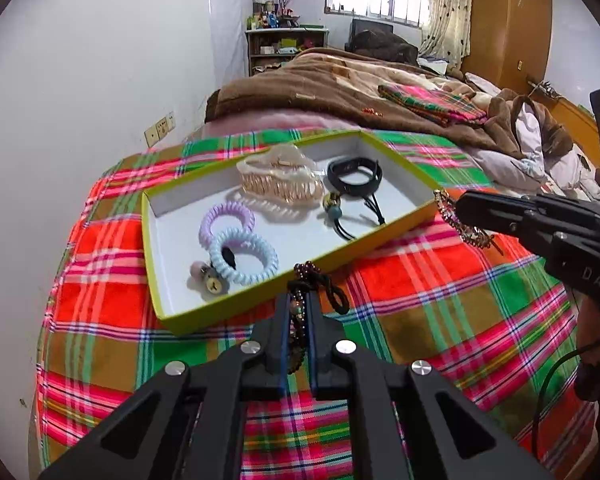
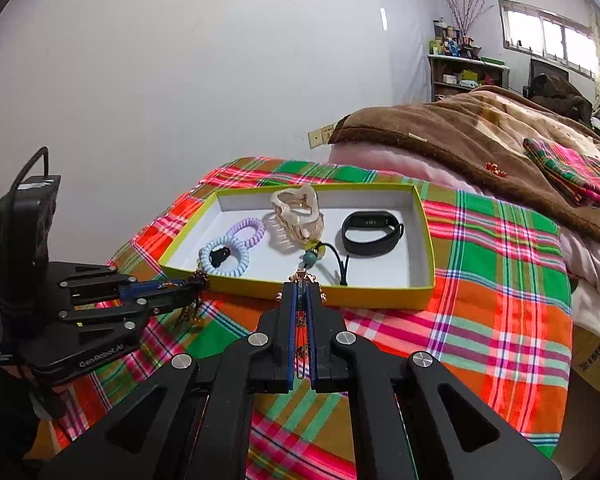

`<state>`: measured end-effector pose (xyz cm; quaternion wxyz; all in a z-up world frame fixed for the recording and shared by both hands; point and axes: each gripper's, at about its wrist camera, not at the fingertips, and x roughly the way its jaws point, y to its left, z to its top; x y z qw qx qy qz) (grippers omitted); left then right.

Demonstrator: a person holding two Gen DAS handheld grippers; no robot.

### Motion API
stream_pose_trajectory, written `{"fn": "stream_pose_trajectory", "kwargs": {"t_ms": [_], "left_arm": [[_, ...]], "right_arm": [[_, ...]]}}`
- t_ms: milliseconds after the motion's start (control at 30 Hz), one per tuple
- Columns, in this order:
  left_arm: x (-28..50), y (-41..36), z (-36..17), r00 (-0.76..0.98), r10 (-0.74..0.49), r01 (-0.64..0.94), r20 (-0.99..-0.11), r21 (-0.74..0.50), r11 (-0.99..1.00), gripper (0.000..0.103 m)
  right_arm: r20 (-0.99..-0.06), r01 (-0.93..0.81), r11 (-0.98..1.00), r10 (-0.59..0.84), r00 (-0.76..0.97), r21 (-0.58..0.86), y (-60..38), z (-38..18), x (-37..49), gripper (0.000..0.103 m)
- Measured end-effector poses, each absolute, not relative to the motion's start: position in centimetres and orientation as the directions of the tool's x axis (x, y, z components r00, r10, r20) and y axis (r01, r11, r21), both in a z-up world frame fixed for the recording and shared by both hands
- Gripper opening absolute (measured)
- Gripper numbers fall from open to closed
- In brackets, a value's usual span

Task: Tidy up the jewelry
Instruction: 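Carry the bracelet with the left gripper while the right carries the gold clip, then drop the bracelet from the left gripper while the right releases the gold clip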

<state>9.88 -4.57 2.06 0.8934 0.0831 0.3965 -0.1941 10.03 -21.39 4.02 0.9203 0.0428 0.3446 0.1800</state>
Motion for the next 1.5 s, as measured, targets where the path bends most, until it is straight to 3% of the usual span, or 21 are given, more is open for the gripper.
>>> {"fn": "stream_pose_trajectory", "kwargs": {"t_ms": [533, 1500], "left_arm": [[14.3, -2.3, 5.0, 0.640, -0.327, 0.374, -0.695, -0.090, 0.923, 0.008], [21.2, -2.2, -0.1, 0.568, -0.300, 0.305, -0.767, -0.142, 0.942, 0.008]], "right_arm": [[-0.625, -0.274, 0.946, 0.322, 0.711, 0.175, -21.7, 5.2, 14.5, 0.004], [-0.745, -0.232, 0.965, 0.246, 0.620, 0.125, -22.9, -0.6, 20.1, 0.004]]}}
